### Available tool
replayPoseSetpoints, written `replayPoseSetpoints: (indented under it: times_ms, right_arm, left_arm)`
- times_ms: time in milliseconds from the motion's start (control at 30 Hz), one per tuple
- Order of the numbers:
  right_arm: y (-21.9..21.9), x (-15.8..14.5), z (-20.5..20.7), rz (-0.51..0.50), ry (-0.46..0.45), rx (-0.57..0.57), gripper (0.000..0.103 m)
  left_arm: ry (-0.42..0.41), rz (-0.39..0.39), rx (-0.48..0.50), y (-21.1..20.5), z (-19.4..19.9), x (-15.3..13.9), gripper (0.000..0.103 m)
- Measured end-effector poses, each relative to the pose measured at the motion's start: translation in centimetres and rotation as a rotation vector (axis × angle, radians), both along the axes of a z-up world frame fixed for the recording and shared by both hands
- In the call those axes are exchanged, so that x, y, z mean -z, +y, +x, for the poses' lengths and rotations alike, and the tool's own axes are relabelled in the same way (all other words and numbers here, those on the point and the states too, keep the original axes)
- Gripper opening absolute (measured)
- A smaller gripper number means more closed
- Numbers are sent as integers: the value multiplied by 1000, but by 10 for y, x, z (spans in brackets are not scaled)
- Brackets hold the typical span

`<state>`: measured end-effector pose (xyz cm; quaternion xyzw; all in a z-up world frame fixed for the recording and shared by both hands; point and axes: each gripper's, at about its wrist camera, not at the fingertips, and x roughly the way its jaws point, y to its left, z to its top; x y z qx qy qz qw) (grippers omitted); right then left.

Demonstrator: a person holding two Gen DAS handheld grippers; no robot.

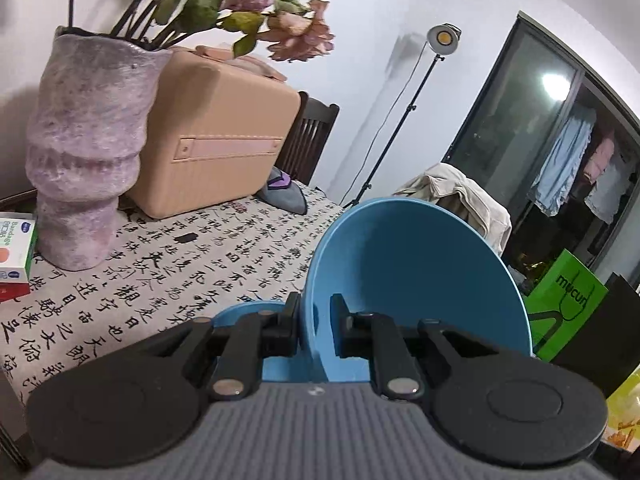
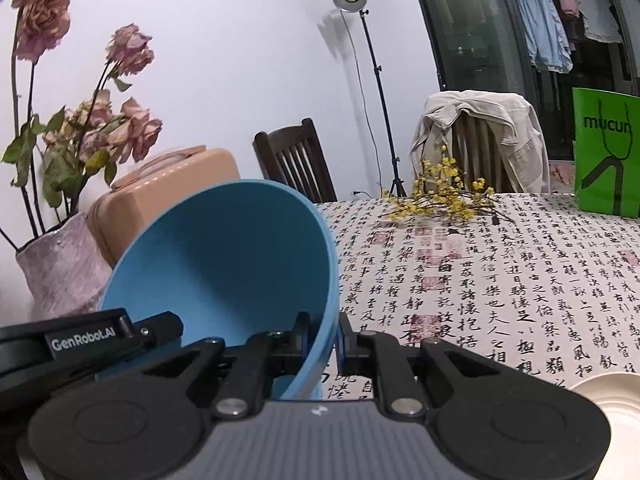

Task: Organize plates and bowls
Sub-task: 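Lower the held blue bowl with both grippers into the stacked blue bowls, then open both grippers and release the blue bowl onto the stack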

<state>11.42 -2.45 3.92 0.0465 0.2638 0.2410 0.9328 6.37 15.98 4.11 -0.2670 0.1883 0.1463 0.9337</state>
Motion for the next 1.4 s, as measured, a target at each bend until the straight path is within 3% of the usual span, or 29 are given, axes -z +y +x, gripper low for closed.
replayPoseSetpoints:
  times_ms: [700, 1400]
  right_arm:
    - [35, 25, 8, -79, 27, -37, 13]
    - [46, 43, 15, -145, 10, -39, 16]
  left_arm:
    - [56, -35, -36, 24, 4, 28, 16]
    - [87, -8, -92, 36, 5, 40, 17]
